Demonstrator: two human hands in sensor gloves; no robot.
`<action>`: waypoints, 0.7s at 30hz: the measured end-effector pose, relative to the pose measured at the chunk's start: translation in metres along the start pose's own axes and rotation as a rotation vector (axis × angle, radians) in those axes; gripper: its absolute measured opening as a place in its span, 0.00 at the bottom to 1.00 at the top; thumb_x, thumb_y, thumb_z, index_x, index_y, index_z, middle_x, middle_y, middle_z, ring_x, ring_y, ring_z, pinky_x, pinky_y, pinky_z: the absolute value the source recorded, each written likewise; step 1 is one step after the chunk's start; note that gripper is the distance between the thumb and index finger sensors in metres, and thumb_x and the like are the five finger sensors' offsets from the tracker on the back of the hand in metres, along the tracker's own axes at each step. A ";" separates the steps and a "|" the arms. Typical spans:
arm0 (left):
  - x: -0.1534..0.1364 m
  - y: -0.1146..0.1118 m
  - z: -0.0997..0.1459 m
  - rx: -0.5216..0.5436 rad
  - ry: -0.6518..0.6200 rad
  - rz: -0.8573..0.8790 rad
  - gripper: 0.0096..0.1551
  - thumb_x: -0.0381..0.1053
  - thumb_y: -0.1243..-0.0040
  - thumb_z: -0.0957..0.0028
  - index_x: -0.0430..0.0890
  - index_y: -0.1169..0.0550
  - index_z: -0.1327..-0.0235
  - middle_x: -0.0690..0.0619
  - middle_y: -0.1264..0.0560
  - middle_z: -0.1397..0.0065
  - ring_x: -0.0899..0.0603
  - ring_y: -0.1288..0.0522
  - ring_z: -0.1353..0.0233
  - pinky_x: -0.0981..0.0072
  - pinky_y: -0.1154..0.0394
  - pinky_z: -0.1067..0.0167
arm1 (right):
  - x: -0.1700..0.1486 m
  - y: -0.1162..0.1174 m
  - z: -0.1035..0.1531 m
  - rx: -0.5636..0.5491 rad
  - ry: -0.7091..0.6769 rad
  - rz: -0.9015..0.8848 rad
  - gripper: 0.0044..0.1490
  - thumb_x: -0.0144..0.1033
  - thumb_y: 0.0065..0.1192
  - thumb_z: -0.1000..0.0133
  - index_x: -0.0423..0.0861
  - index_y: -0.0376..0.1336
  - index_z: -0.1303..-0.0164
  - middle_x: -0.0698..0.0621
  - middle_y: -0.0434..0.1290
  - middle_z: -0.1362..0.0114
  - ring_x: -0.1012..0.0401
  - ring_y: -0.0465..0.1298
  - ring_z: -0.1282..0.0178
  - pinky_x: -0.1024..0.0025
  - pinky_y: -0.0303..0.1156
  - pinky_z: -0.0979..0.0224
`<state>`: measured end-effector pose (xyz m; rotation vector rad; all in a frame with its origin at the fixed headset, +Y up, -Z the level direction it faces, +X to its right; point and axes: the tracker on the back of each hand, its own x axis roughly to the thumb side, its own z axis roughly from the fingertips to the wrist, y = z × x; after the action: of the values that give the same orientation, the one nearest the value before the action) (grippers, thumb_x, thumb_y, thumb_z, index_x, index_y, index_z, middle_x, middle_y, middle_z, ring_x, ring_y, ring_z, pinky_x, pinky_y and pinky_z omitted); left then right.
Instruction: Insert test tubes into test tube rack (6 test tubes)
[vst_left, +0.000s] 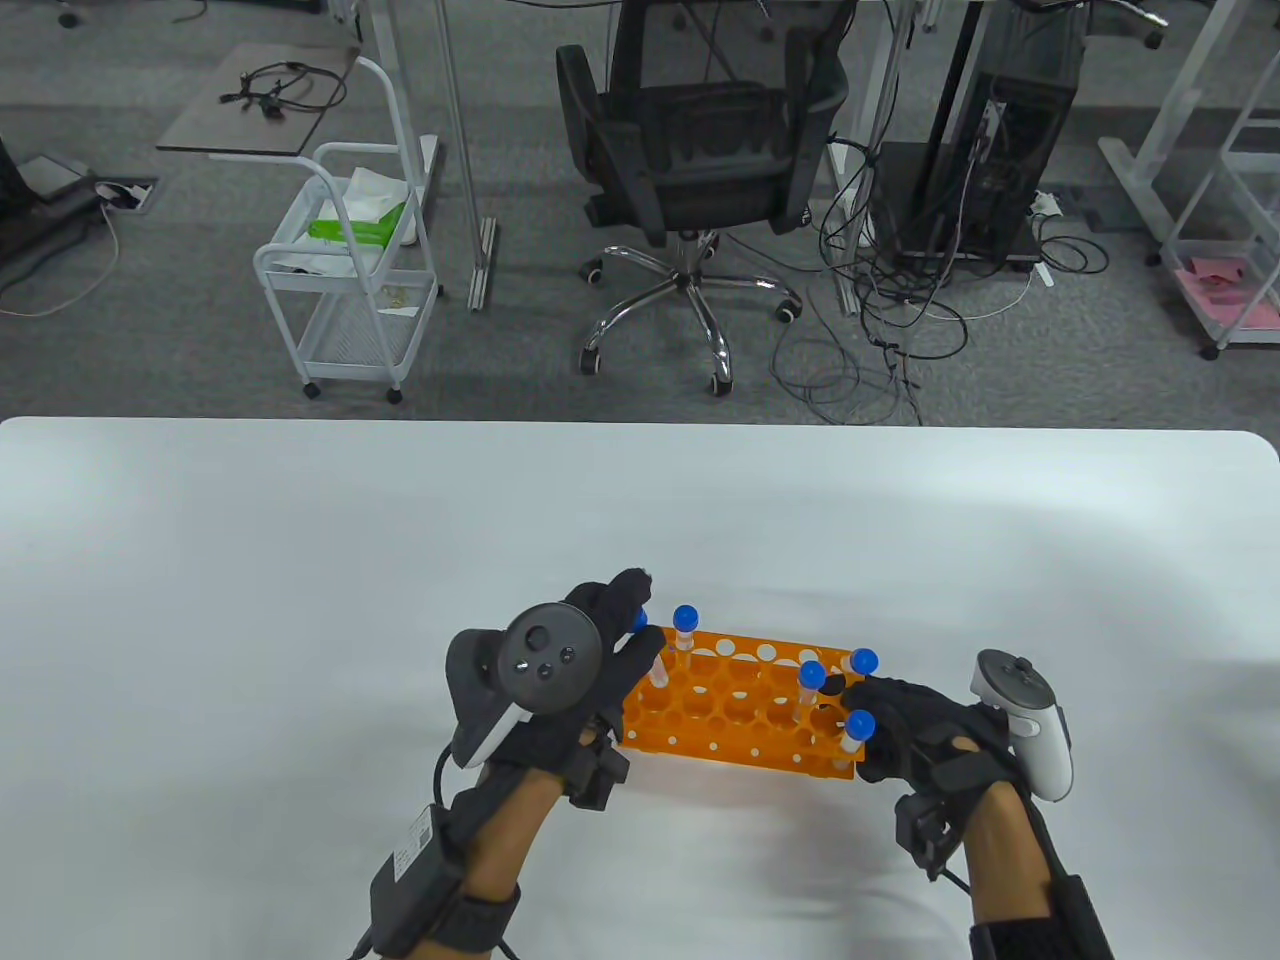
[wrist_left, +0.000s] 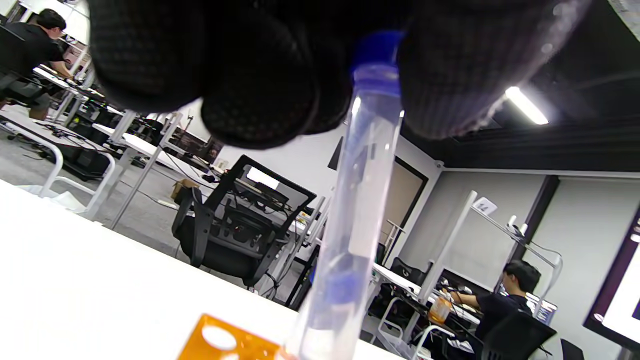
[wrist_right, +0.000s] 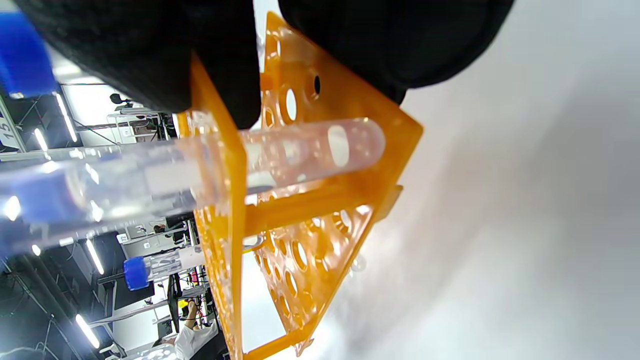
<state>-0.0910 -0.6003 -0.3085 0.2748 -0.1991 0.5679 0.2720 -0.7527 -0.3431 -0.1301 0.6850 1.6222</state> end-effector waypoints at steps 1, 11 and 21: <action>0.002 -0.002 0.001 -0.008 -0.006 -0.004 0.31 0.57 0.29 0.57 0.50 0.19 0.40 0.47 0.16 0.44 0.48 0.14 0.56 0.54 0.17 0.57 | 0.000 0.000 0.000 0.003 -0.002 -0.004 0.29 0.58 0.67 0.46 0.58 0.72 0.38 0.42 0.67 0.21 0.47 0.77 0.34 0.52 0.76 0.39; 0.009 -0.018 0.002 -0.083 -0.030 -0.063 0.31 0.58 0.29 0.58 0.50 0.19 0.41 0.47 0.16 0.44 0.48 0.14 0.56 0.54 0.17 0.57 | 0.000 0.000 0.001 0.007 -0.008 -0.014 0.29 0.59 0.67 0.46 0.58 0.72 0.37 0.42 0.67 0.21 0.47 0.77 0.35 0.52 0.77 0.40; 0.012 -0.034 0.002 -0.149 -0.063 -0.102 0.31 0.59 0.26 0.61 0.50 0.17 0.43 0.48 0.15 0.46 0.48 0.14 0.57 0.55 0.17 0.58 | 0.001 -0.001 0.002 -0.001 -0.008 -0.022 0.29 0.59 0.67 0.46 0.58 0.72 0.38 0.42 0.67 0.21 0.47 0.77 0.35 0.52 0.77 0.40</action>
<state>-0.0622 -0.6227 -0.3104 0.1572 -0.2850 0.4411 0.2737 -0.7512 -0.3424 -0.1310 0.6750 1.6014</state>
